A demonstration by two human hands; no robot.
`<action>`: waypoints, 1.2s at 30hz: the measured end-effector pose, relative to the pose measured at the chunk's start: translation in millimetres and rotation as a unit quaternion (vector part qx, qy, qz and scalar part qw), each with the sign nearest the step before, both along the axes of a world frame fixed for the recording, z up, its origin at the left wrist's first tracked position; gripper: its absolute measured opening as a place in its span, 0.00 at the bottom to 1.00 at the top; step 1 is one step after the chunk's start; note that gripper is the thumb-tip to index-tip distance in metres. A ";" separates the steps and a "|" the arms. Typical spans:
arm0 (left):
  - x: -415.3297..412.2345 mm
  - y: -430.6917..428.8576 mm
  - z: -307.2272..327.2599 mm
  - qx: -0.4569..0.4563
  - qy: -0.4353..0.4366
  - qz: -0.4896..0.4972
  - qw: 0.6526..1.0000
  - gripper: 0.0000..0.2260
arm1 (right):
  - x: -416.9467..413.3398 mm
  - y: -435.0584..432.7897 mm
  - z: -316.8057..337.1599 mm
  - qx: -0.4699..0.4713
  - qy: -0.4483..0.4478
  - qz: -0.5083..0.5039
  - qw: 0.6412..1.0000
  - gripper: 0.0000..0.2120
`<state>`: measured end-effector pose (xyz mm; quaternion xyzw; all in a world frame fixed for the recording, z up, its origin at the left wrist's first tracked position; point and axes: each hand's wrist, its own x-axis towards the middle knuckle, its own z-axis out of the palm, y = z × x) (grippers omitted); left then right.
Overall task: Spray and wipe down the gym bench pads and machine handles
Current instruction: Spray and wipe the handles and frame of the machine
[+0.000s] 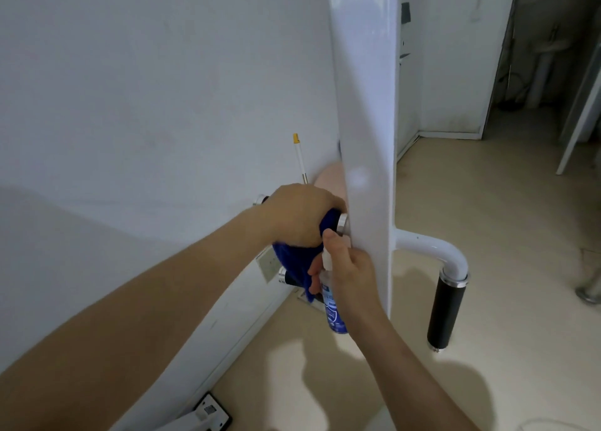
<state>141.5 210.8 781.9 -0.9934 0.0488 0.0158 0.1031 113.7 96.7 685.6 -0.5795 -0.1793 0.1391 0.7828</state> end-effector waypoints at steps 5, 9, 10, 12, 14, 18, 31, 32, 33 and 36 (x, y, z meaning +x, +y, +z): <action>-15.9 30.5 -38.2 0.052 -0.296 -0.194 0.934 0.13 | 1.3 0.8 -0.6 0.031 0.017 -0.025 0.999 0.32; -30.3 55.9 -28.0 -0.031 -0.265 0.004 0.964 0.19 | 5.3 0.5 -0.7 0.022 0.025 -0.037 0.999 0.29; -30.5 58.0 -26.2 -0.067 -0.250 0.040 0.965 0.20 | 6.7 0.5 -0.8 0.023 0.026 -0.040 0.999 0.29; -27.9 60.2 -21.8 -0.147 -0.220 0.075 0.962 0.22 | 10.0 -3.2 0.2 0.019 0.033 -0.030 0.999 0.31; -28.2 61.9 -15.7 -0.323 -0.183 0.105 0.922 0.25 | 15.2 -13.1 2.9 0.032 0.067 0.028 0.997 0.32; -30.3 59.3 -25.2 -0.701 -0.202 0.157 0.665 0.25 | 23.4 -29.6 8.3 0.047 0.097 0.120 0.987 0.32; -40.6 15.1 -66.6 -0.942 -0.289 0.113 0.127 0.16 | -6.9 -19.2 20.4 -0.023 -0.009 0.000 1.000 0.33; -44.4 9.4 -71.5 -0.942 -0.291 0.118 0.117 0.17 | -9.2 -19.8 20.7 -0.023 -0.008 -0.002 1.000 0.33; -48.3 3.8 -75.6 -0.945 -0.284 0.118 0.108 0.18 | -11.2 -21.3 20.7 -0.023 -0.008 -0.005 1.000 0.33; -54.3 -12.9 -84.5 -0.938 -0.265 0.131 0.180 0.18 | -14.5 -24.0 20.6 -0.023 -0.005 -0.014 1.000 0.29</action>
